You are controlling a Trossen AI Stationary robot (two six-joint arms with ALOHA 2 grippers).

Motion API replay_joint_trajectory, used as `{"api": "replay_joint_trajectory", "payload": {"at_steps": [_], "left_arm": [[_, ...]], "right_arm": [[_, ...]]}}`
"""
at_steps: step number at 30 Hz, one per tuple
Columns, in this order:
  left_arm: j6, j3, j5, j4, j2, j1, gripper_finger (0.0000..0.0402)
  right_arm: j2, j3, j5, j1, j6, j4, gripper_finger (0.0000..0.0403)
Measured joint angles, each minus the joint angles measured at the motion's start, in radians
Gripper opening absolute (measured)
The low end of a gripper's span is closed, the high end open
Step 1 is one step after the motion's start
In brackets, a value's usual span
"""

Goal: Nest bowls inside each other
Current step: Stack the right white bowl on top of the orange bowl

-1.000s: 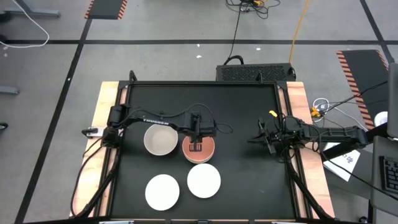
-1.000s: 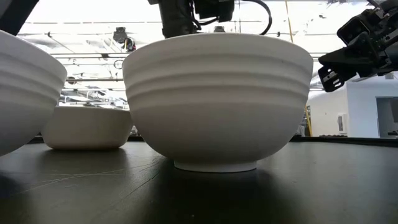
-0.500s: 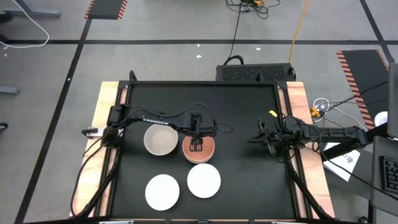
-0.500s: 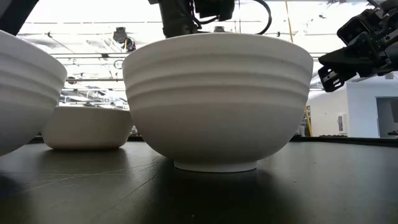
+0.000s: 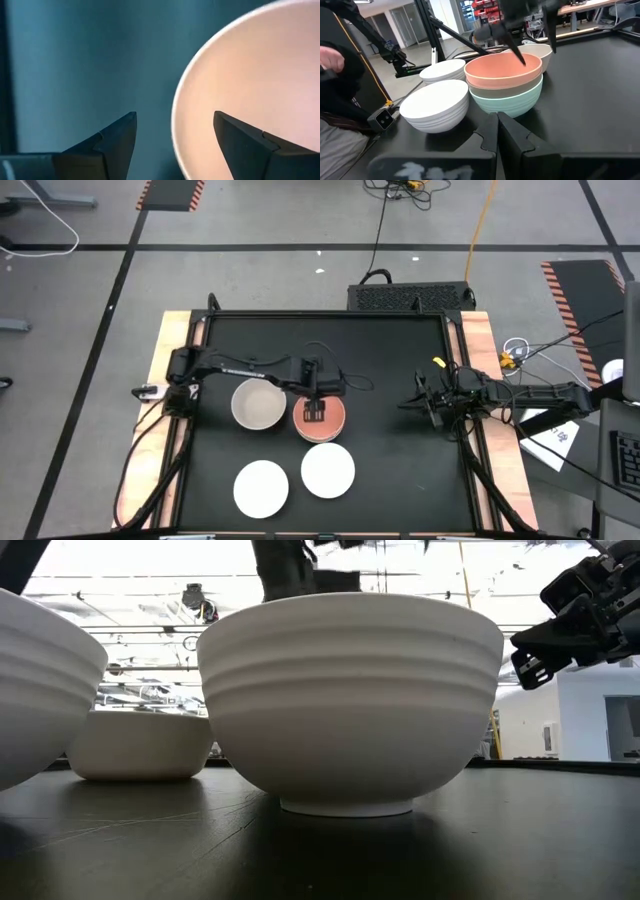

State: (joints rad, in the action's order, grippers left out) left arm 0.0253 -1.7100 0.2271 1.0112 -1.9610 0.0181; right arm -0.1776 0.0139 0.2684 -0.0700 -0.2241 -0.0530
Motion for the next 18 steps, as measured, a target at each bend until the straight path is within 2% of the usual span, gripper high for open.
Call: {"api": "replay_joint_trajectory", "payload": {"at_steps": [10,18], "left_arm": [[0.025,-0.001,-0.02,-0.086,0.342,0.015,0.0267],[0.009,0.014,-0.016,-0.091,0.607,0.078,0.0267]], "right_arm": [[0.0,0.0,0.0,0.0,-0.015,-0.003,0.0],[-0.001,0.0,0.0,0.0,-0.026,-0.003,0.0]]}}
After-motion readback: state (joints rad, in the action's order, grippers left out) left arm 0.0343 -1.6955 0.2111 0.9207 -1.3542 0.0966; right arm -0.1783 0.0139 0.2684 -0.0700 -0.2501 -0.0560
